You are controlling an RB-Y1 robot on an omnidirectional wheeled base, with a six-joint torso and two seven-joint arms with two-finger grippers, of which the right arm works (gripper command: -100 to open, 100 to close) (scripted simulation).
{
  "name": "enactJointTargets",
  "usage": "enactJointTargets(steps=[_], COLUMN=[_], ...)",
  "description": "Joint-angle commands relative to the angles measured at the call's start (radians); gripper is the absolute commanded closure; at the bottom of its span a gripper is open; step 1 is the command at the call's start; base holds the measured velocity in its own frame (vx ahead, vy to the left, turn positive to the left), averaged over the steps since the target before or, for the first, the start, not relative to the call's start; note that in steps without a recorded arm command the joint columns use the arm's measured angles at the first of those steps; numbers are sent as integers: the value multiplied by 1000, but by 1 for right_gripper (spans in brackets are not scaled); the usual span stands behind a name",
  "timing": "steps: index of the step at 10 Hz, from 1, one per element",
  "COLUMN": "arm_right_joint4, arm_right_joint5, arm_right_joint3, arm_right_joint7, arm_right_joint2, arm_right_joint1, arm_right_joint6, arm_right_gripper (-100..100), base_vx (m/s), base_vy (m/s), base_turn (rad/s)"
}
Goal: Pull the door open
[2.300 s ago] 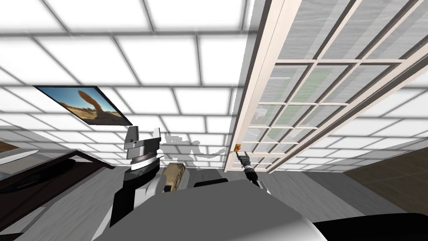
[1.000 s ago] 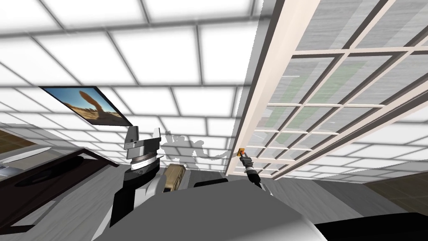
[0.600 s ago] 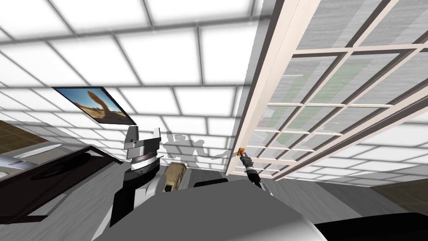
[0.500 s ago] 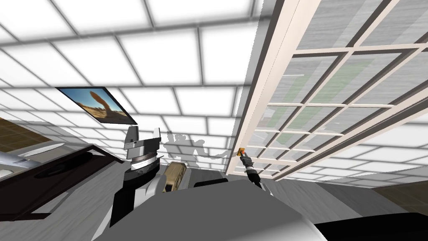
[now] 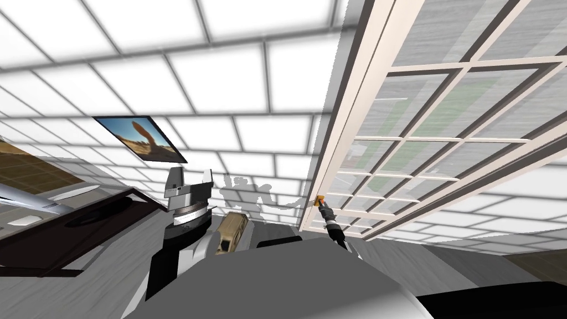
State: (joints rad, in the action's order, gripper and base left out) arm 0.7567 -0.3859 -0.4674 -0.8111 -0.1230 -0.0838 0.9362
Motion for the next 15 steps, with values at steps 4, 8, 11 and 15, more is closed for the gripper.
enactJointTargets(steps=[4, 8, 11, 15], arm_right_joint4=[-3, -4, -6, -7], arm_right_joint5=[42, 70, 102, 134], arm_right_joint3=[19, 32, 47, 62], arm_right_joint7=[122, 203, 284, 366], arm_right_joint2=[-5, -10, -15, -20], arm_right_joint1=[0, 1, 2, 2], arm_right_joint6=[-3, -5, -8, -10], arm_right_gripper=[100, 100, 100, 100], base_vx=[-30, -33, -30, -39], base_vy=[-12, -10, -14, -15], base_turn=[47, 42, 46, 49])
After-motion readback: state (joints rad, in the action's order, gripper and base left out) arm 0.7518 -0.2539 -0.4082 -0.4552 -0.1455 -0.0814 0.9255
